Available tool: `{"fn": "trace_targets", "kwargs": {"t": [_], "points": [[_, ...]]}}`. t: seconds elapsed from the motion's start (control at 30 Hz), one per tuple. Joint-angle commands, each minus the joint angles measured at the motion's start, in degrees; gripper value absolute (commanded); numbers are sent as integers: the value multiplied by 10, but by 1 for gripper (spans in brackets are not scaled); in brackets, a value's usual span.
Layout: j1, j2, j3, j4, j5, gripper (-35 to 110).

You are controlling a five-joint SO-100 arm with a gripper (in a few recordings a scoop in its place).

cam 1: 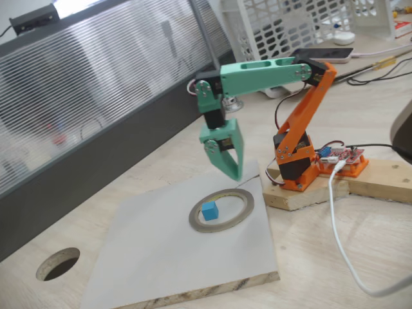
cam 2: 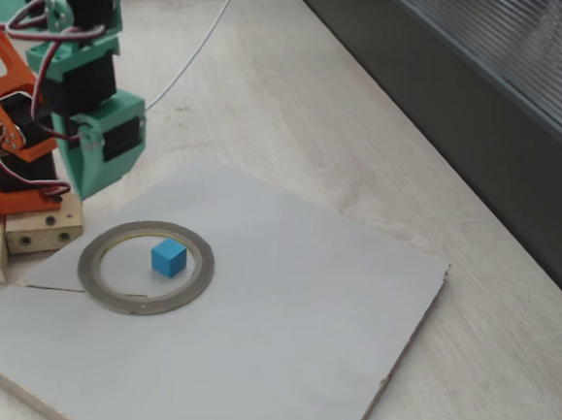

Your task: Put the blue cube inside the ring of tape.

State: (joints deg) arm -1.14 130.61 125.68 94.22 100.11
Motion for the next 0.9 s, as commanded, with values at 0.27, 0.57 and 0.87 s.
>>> {"fn": "trace_targets", "kwargs": {"t": [0.27,0.57,0.87], "points": [[-6,89,98,11,10,0],[-7,88,96,6,10,0],[-7,88,98,10,10,0]]}}
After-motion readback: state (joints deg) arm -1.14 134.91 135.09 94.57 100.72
